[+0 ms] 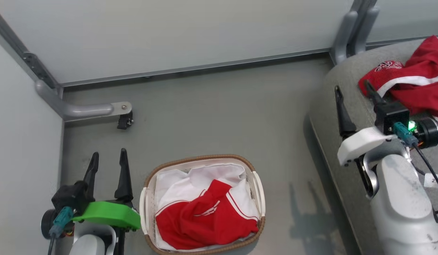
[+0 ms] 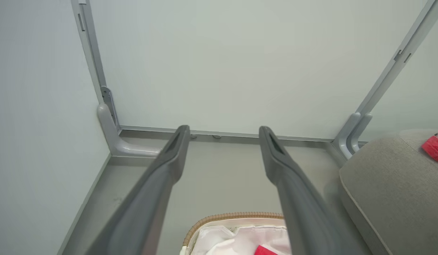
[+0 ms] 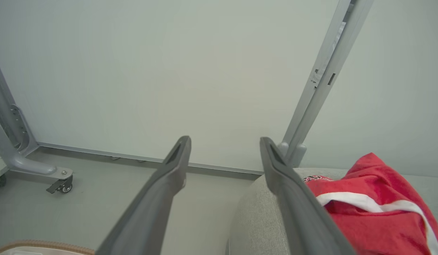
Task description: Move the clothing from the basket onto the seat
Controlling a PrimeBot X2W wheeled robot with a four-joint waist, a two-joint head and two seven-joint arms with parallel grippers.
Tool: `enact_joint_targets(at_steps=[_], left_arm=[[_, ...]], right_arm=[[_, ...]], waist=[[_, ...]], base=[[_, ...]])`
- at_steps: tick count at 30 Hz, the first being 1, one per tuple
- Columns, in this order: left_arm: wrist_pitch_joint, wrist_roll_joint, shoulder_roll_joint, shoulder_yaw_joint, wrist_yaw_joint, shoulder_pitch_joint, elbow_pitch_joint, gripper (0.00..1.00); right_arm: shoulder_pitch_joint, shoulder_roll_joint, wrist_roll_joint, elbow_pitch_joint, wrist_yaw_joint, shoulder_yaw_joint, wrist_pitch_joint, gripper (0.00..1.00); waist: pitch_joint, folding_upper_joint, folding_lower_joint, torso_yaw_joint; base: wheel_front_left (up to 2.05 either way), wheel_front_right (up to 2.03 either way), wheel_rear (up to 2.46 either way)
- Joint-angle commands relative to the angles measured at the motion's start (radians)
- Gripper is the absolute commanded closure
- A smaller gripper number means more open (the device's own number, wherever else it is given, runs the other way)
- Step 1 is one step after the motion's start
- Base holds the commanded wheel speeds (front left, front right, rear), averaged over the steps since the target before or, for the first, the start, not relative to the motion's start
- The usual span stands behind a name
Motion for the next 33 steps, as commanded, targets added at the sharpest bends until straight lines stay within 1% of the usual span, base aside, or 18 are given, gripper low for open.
enact_joint_targets(at_steps=[1, 5, 7, 10, 13, 19, 33], left_arm=[[0.001, 0.006, -0.001, 0.015, -0.002, 0.023, 0.001, 0.00], [0.001, 0.015, -0.007, 0.047, -0.005, 0.057, 0.008, 0.00], [0.001, 0.018, -0.007, 0.054, -0.007, 0.072, 0.011, 0.00], [0.001, 0.019, -0.010, 0.055, -0.010, 0.099, 0.017, 0.00], [0.001, 0.021, -0.011, 0.050, -0.012, 0.116, 0.021, 0.00], [0.001, -0.004, -0.011, 0.036, -0.013, 0.152, 0.027, 0.00], [0.001, -0.010, -0.011, 0.016, -0.006, 0.171, 0.032, 0.00]], right_arm=[[0.034, 0.006, 0.013, -0.012, -0.001, -0.001, -0.002, 0.00], [0.104, 0.022, 0.036, -0.051, -0.001, -0.003, -0.002, 0.00], [0.143, 0.024, 0.077, -0.067, -0.001, 0.011, -0.002, 0.00], [0.209, 0.023, 0.109, -0.092, -0.001, 0.031, -0.002, 0.00], [0.269, 0.023, 0.129, -0.108, -0.001, 0.030, -0.002, 0.00], [0.365, 0.024, 0.155, -0.140, -0.001, 0.040, -0.002, 0.00], [0.417, 0.024, 0.178, -0.155, -0.001, 0.050, -0.002, 0.00]], waist=[[-0.037, 0.0000, 0.0001, 0.037], [-0.051, 0.0000, 0.0001, 0.048], [-0.060, 0.0000, 0.0001, 0.054], [-0.080, 0.0000, 0.0001, 0.061], [-0.098, 0.0000, 0.0001, 0.063], [-0.132, 0.0000, 0.0001, 0.055], [-0.150, 0.0000, 0.0001, 0.048]], base=[[0.00, 0.00, 0.00], [0.00, 0.00, 0.00], [0.00, 0.00, 0.00], [0.00, 0.00, 0.00], [0.00, 0.00, 0.00], [0.00, 0.00, 0.00], [0.00, 0.00, 0.00]])
